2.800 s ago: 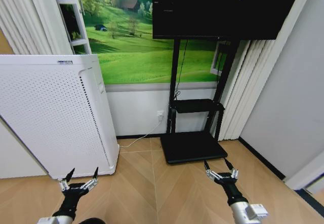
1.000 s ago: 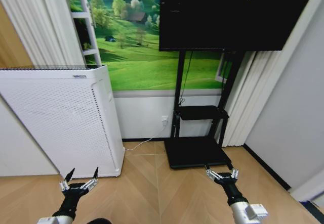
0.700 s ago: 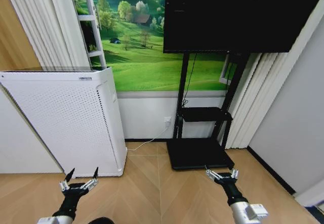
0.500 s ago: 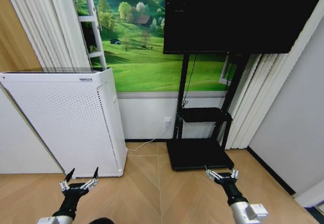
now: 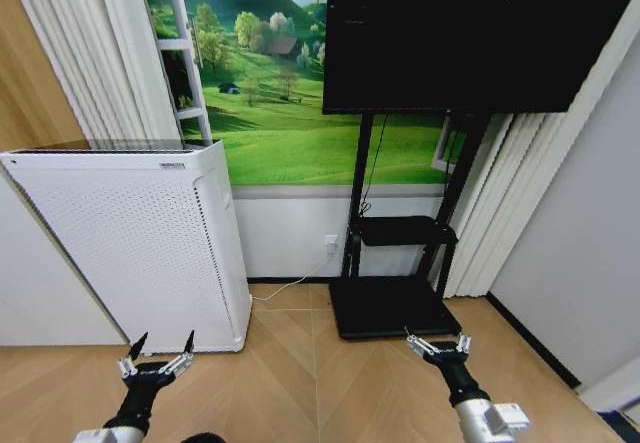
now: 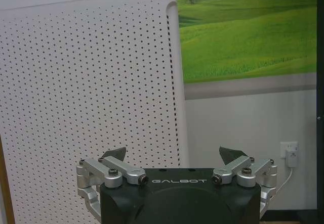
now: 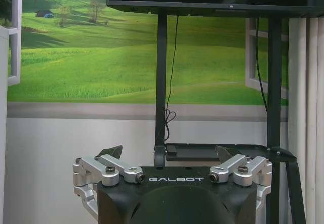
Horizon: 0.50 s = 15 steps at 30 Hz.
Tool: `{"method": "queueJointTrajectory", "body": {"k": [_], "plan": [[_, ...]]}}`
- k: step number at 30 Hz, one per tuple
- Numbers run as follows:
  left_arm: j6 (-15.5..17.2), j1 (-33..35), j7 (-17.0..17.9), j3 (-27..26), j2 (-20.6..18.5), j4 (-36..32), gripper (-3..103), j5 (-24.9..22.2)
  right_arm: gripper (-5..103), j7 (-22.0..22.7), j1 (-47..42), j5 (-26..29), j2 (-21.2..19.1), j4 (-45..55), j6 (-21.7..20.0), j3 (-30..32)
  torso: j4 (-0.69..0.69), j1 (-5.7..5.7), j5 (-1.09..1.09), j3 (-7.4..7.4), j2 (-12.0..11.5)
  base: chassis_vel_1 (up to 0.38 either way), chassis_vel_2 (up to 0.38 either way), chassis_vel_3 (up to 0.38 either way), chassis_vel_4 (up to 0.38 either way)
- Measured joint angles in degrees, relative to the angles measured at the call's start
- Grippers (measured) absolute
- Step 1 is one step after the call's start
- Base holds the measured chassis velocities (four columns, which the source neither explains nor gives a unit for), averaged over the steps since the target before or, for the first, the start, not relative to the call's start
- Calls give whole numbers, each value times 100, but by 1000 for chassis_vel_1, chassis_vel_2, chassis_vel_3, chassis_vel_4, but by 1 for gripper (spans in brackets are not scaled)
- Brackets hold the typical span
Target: Pick up the trash bin and place the garbage on the floor into it.
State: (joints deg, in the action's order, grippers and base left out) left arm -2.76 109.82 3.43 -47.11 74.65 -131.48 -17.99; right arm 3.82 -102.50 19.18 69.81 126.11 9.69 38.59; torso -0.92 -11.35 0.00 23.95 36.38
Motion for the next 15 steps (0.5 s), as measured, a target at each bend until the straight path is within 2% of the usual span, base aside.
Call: {"method": "queueJointTrajectory", "body": {"k": [15], "plan": [[0, 0, 0, 0, 0, 0, 100, 0, 100, 0, 0, 0, 0, 0, 0, 0, 0, -129, 0, 193, 322, 0, 0, 0, 0]]}}
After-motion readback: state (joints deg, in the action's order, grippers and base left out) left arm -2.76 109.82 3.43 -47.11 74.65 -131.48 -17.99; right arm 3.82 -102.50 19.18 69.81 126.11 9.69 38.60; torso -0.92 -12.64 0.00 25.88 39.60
